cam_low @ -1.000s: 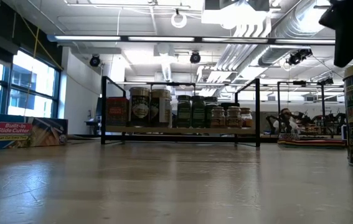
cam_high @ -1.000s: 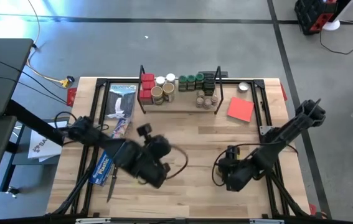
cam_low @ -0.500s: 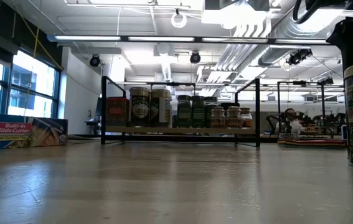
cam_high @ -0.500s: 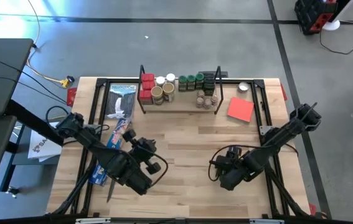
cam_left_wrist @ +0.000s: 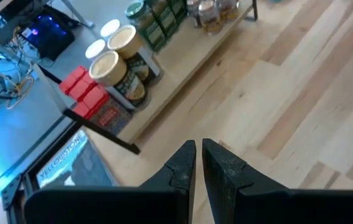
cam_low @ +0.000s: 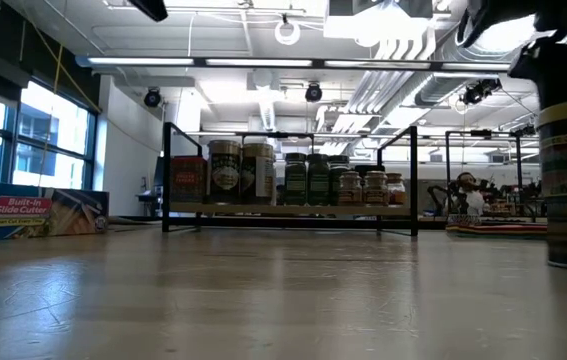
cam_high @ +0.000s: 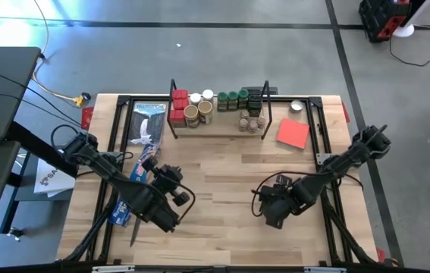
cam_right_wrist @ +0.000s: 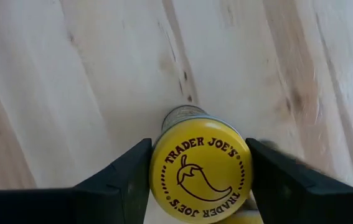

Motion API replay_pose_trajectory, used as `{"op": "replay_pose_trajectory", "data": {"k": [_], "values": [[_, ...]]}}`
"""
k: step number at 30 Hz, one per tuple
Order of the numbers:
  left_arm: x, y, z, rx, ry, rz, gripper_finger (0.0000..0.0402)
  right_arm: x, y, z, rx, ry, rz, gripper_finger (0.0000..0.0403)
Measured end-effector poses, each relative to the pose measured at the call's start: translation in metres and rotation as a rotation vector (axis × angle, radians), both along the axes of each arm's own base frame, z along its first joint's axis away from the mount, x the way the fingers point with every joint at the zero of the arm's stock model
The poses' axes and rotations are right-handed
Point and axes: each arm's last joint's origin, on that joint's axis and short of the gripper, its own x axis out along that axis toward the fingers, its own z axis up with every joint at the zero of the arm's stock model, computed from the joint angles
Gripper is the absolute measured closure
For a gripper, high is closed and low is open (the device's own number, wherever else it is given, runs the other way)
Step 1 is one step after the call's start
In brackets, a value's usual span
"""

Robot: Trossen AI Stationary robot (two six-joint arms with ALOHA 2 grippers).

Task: Shelf spices
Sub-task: Put the yellow seasoning can on the shelf aligned with the green seasoning bottle

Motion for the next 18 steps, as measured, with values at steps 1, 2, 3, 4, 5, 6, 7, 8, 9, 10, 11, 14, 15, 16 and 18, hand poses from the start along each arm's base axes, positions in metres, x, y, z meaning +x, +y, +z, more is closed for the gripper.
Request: {"op": "replay_pose_trajectory", "data": {"k": [1, 2, 3, 4, 5, 6, 7, 8, 9, 10, 11, 14, 15, 16, 18], "values": [[0.000, 0.000, -0.002, -0.004, 0.008, 0.002, 0.0376, 0.002, -0.002, 0.000, -0.003, -0.006, 0.010, 0.0191], [0.000, 0.000, -0.003, -0.007, 0.010, 0.005, 0.0376, 0.005, -0.005, 0.000, -0.005, -0.016, 0.019, 0.0191], [0.000, 0.000, -0.004, -0.007, 0.010, 0.005, 0.0376, 0.009, -0.008, 0.001, -0.008, -0.022, 0.029, 0.0191], [0.000, 0.000, -0.005, -0.004, 0.009, 0.005, 0.0376, 0.013, -0.012, 0.003, -0.014, -0.028, 0.040, 0.0191], [0.000, 0.000, -0.005, -0.003, 0.010, 0.005, 0.0376, 0.017, -0.016, 0.006, -0.019, -0.038, 0.054, 0.0191], [0.000, 0.000, -0.005, -0.003, 0.010, 0.005, 0.0376, 0.022, -0.021, 0.011, -0.026, -0.053, 0.067, 0.0191], [-0.001, 0.000, -0.005, -0.004, 0.009, 0.004, 0.0376, 0.027, -0.026, 0.016, -0.038, -0.072, 0.079, 0.0191], [-0.001, 0.000, -0.005, -0.004, 0.011, 0.003, 0.0376, 0.033, -0.031, 0.022, -0.049, -0.090, 0.094, 0.0191], [-0.001, 0.000, -0.005, -0.004, 0.014, 0.002, 0.0376, 0.038, -0.037, 0.028, -0.059, -0.104, 0.114, 0.0191], [-0.001, -0.001, -0.005, -0.003, 0.019, -0.002, 0.0376, 0.043, -0.044, 0.035, -0.073, -0.119, 0.131, 0.0191], [-0.001, -0.001, -0.005, -0.003, 0.021, -0.004, 0.0376, 0.048, -0.051, 0.042, -0.085, -0.135, 0.145, 0.0191], [-0.003, -0.003, -0.005, -0.002, 0.025, -0.012, 0.0376, 0.063, -0.079, 0.066, -0.125, -0.177, 0.185, 0.0191], [-0.003, -0.004, -0.005, -0.002, 0.025, -0.015, 0.0376, 0.066, -0.090, 0.072, -0.143, -0.181, 0.201, 0.0191], [-0.004, -0.005, -0.005, -0.003, 0.025, -0.018, 0.0376, 0.069, -0.101, 0.079, -0.155, -0.189, 0.214, 0.0191], [-0.005, -0.007, -0.005, -0.002, 0.025, -0.027, 0.0376, 0.077, -0.124, 0.092, -0.178, -0.217, 0.243, 0.0191]]}}
